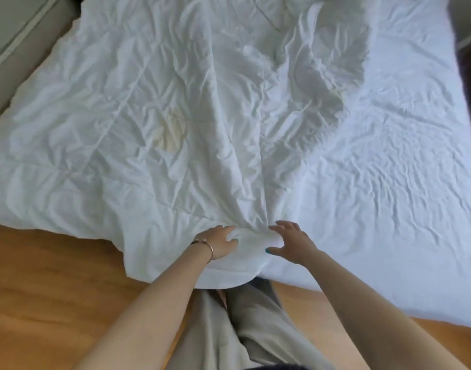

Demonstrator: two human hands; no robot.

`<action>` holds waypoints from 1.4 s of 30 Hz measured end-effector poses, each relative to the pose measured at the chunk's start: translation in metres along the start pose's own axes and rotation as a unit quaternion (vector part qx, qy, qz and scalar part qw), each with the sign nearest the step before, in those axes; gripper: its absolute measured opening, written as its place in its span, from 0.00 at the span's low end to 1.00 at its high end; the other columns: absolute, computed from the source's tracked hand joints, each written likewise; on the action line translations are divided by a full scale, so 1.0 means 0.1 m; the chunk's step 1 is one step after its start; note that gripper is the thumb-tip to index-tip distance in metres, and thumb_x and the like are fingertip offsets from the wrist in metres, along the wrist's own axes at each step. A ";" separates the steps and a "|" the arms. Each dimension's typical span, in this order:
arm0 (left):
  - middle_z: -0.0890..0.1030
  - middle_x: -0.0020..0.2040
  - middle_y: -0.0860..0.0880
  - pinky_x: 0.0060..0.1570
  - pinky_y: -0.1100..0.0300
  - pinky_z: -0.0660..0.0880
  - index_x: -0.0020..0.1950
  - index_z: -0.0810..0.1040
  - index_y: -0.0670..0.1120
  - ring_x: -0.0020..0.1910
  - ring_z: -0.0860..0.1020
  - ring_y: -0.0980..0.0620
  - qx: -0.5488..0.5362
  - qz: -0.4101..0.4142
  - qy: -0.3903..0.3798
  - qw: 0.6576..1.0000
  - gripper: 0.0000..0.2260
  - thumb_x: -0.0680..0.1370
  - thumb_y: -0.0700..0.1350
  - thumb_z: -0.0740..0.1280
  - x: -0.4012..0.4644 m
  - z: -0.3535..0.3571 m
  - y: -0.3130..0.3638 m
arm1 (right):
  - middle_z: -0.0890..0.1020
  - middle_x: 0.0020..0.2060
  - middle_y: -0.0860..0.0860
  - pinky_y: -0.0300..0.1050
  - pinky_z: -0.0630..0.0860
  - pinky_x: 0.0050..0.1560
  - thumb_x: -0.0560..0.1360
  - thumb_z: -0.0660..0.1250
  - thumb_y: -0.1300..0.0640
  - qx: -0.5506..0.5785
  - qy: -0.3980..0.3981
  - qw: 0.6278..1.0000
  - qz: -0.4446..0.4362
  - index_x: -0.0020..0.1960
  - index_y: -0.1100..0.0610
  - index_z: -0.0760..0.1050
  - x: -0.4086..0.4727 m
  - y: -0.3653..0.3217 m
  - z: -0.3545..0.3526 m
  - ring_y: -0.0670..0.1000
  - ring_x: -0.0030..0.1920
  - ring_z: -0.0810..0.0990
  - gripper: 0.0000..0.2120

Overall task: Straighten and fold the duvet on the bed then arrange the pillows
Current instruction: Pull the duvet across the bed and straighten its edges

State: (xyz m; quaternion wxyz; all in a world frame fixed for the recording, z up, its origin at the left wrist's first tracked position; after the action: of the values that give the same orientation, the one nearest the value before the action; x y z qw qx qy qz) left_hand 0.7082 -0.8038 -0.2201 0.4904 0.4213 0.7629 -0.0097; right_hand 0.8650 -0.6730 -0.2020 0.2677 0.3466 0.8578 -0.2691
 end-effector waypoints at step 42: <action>0.75 0.63 0.35 0.57 0.49 0.71 0.76 0.61 0.56 0.59 0.75 0.33 -0.191 -0.129 0.345 0.910 0.30 0.77 0.37 0.61 1.67 -3.14 -0.02 | 0.64 0.72 0.50 0.52 0.70 0.65 0.77 0.64 0.44 0.268 0.154 0.950 0.031 0.75 0.38 0.55 1.73 0.91 -2.33 0.51 0.69 0.67 0.30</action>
State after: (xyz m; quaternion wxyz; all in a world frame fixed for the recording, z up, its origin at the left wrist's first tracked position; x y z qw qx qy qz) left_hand 0.4475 -0.5649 -0.1847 0.2626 0.1944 0.9194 0.2190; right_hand 0.7624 -0.3883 -0.1734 0.0376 0.4697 0.7735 -0.4238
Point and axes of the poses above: each hand's wrist, its own x-axis towards the middle knuckle, its own z-axis out of the palm, y = z × x, the point moved 8 cm from there along x, towards the middle knuckle
